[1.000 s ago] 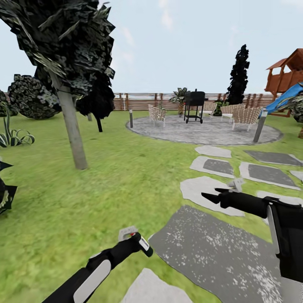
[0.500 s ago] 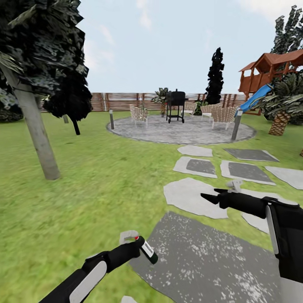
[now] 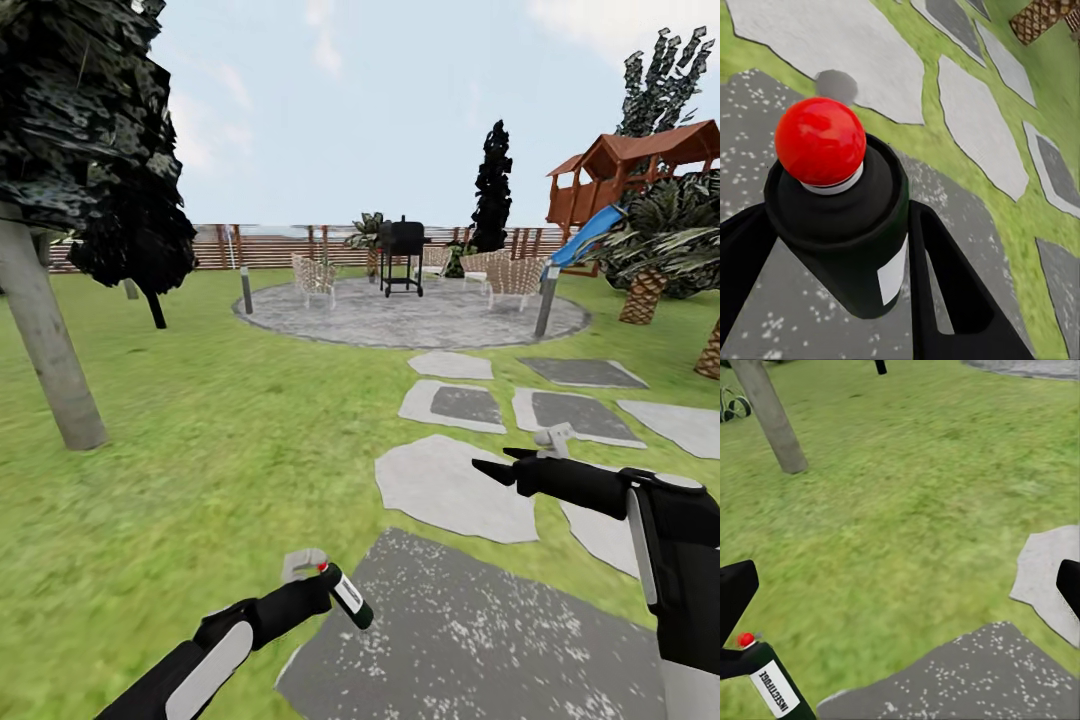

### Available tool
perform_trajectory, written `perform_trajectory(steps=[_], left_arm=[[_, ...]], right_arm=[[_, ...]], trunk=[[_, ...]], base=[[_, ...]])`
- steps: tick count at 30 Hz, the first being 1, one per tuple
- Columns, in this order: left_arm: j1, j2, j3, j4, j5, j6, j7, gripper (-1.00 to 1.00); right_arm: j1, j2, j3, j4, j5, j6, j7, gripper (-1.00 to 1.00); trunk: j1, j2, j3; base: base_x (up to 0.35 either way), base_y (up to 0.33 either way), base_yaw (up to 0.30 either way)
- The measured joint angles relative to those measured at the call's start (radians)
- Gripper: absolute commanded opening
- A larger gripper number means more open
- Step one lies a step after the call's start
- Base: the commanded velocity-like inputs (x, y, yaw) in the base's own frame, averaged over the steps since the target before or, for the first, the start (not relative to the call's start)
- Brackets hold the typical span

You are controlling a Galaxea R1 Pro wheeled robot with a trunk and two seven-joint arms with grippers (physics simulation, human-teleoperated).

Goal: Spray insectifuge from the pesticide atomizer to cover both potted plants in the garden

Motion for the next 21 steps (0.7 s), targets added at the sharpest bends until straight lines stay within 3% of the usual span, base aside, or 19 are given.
perform_trajectory(steps=[5, 18, 21], left_arm=[[0.0, -0.016, 0.0, 0.022, 0.0, 0.003, -0.001, -1.0], [0.0, -0.023, -0.001, 0.043, -0.002, 0.005, 0.004, -1.0], [-0.005, -0.042, 0.0, 0.083, -0.005, 0.005, 0.003, -1.0]], right_arm=[[0.0, 0.001, -0.002, 0.0, 0.0, 0.004, -0.002, 1.0], [0.0, 0.001, -0.001, 0.0, -0.001, 0.003, -0.006, 1.0], [0.0, 0.001, -0.002, 0.0, -0.001, 0.002, -0.007, 1.0]], trunk=[[0.0, 0.0, 0.0], [0.0, 0.0, 0.0], [0.0, 0.0, 0.0]], base=[[0.339, 0.0, 0.0], [0.339, 0.0, 0.0], [0.339, 0.0, 0.0]])
